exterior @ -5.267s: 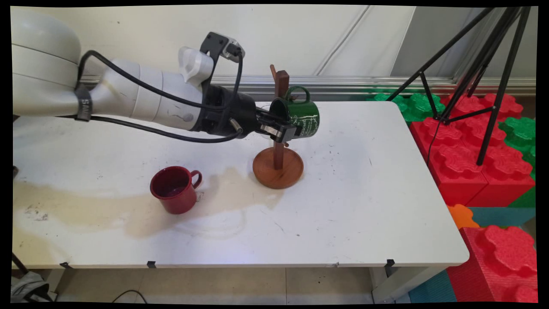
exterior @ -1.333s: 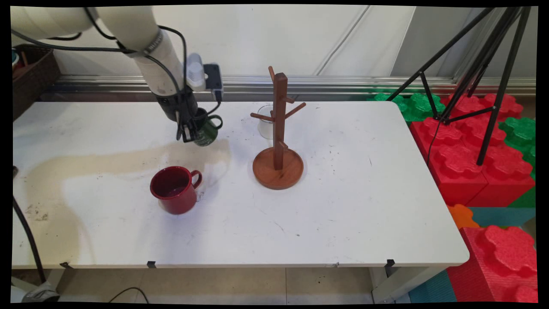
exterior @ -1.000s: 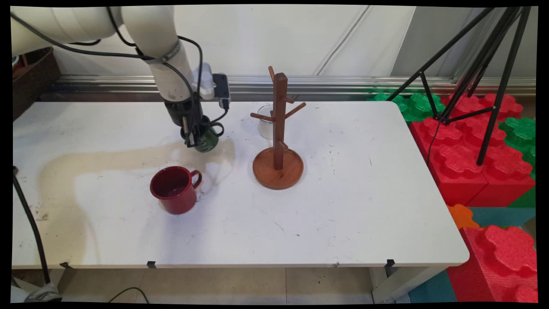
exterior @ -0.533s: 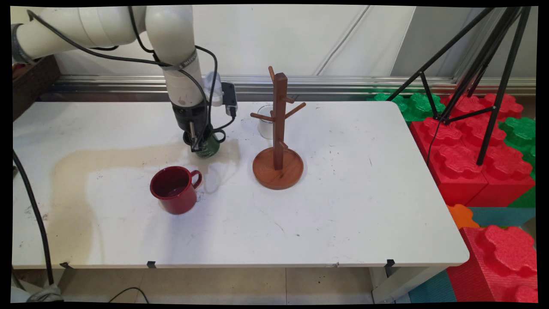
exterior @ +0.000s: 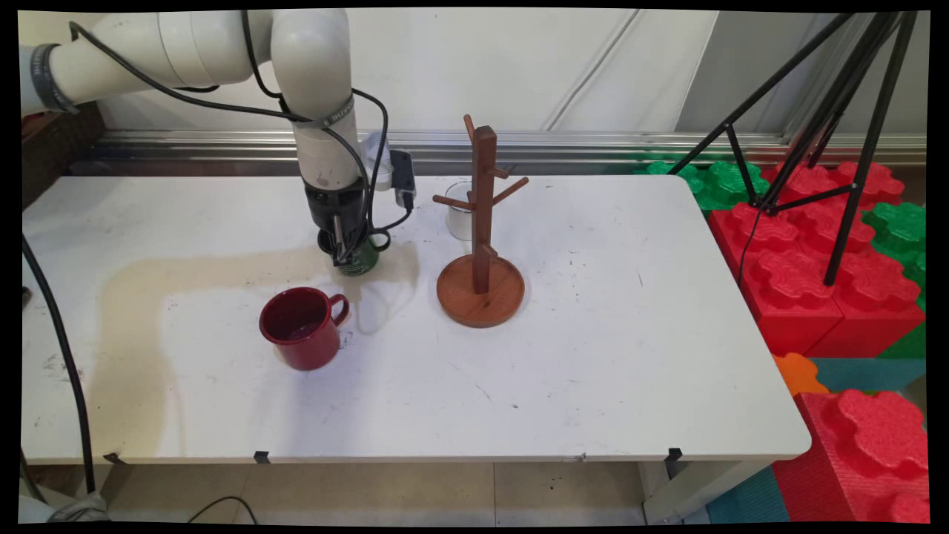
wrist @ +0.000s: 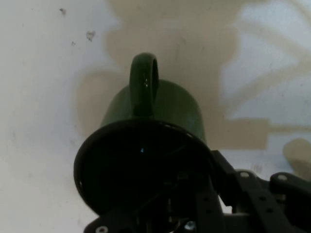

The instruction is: Place the picked object on the table

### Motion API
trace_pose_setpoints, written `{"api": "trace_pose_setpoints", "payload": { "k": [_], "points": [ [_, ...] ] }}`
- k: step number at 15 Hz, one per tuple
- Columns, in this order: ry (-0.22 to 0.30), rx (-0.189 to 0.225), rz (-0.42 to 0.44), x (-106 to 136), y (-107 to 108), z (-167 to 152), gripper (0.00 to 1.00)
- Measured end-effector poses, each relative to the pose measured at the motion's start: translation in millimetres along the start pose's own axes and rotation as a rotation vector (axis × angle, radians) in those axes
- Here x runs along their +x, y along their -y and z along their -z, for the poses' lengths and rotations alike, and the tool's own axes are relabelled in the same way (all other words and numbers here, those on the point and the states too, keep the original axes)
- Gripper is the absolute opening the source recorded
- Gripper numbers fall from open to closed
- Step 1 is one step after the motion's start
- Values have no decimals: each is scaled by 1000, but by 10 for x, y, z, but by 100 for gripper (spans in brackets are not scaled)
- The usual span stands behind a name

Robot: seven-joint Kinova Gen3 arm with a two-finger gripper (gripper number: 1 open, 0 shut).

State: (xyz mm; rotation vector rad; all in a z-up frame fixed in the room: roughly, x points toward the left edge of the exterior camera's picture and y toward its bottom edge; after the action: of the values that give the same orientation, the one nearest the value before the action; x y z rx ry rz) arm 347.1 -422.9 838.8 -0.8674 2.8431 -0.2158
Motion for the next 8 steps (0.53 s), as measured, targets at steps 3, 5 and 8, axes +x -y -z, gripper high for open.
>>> {"api": "trace_pose_setpoints", "payload": {
  "k": [3,5,8],
  "points": [
    [4,1,-6,30,-7,-29,100],
    [5,3,-9,40,-14,-43,100],
    [3,13,-20,69,-24,-55,100]
  ]
}}
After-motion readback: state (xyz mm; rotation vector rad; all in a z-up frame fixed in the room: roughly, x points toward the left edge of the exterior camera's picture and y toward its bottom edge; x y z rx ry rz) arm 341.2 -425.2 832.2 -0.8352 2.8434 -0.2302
